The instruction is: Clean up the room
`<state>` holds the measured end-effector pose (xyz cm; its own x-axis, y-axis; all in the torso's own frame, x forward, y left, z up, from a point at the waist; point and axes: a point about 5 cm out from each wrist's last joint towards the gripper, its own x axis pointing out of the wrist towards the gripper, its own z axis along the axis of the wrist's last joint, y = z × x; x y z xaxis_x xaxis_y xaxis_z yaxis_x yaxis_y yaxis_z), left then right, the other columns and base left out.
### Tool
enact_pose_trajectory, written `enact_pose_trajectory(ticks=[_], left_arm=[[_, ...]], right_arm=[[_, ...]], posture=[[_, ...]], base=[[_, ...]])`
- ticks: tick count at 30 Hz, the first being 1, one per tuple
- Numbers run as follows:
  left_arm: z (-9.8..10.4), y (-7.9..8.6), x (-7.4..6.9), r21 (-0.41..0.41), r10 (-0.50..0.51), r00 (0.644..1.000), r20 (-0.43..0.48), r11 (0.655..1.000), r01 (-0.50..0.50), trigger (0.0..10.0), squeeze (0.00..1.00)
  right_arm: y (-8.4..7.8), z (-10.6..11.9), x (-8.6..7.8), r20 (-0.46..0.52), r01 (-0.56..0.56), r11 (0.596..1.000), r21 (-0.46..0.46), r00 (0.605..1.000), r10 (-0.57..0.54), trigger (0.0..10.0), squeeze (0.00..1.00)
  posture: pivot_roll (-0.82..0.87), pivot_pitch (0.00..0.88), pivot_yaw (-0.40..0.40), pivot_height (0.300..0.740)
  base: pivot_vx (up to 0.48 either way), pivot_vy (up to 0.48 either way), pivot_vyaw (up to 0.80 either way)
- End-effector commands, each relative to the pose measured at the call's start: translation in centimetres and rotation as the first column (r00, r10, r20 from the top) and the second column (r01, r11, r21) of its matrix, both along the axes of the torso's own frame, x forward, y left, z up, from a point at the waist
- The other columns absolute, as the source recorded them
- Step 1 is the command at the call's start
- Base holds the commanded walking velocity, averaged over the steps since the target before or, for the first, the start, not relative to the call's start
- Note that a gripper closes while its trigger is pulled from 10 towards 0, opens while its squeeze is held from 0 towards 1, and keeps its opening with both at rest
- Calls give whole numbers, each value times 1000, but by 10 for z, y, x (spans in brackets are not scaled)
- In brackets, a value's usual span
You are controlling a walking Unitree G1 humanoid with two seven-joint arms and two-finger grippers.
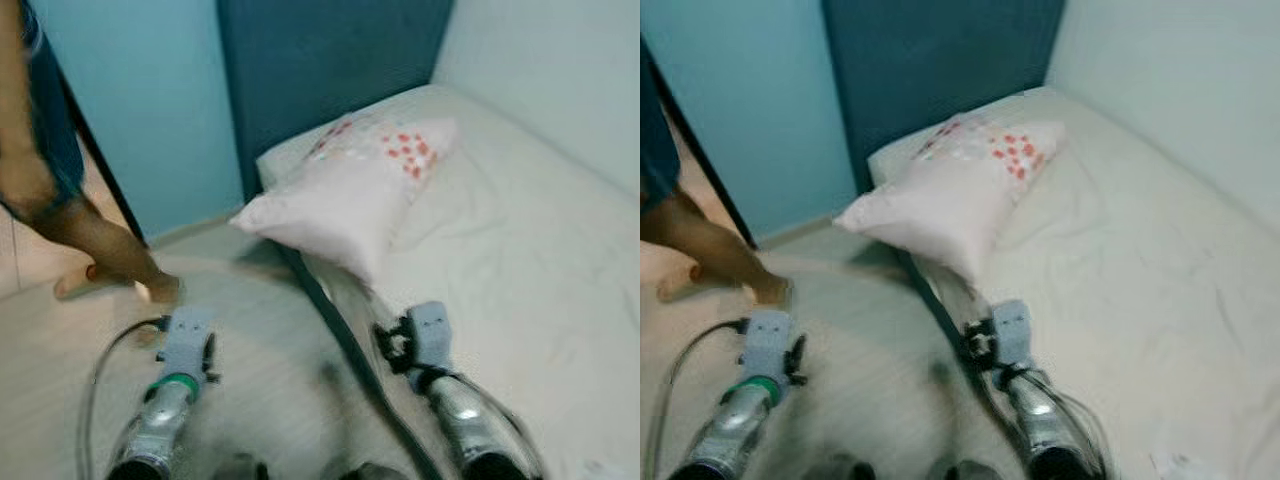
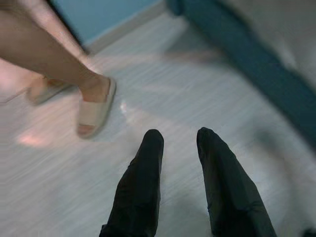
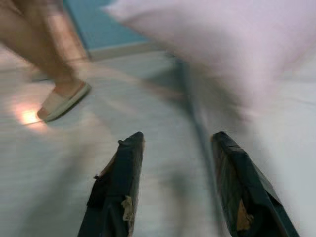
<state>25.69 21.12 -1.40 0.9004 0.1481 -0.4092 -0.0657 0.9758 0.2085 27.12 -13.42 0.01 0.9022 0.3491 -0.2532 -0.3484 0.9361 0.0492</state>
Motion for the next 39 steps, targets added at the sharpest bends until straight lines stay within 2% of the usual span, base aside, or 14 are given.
enact_pose_trajectory(ticks=[1,15,25,39], left_arm=[[-2,-5,-1,-9,-8,1000,-5,1000,8,10000,0],[-1,-5,1,-6,-4,1000,2,1000,4,10000,0],[8,-10,11,-22,-8,999,42,1000,9,10000,0],[11,-10,14,-23,-10,998,55,1000,12,10000,0]], right_arm=[[-10,-4,-3,-23,21,1000,-14,999,-21,10000,0],[-7,2,2,7,7,1000,12,1000,-7,10000,0],[-5,13,10,52,-7,999,33,999,6,10000,0],[-5,12,9,52,-13,999,35,999,11,10000,0]], posture=[[-54,37,18,734],[-53,34,18,734],[-54,26,18,734],[-55,21,21,734]], base=[[349,0,0],[349,0,0],[345,0,0],[343,0,0]])
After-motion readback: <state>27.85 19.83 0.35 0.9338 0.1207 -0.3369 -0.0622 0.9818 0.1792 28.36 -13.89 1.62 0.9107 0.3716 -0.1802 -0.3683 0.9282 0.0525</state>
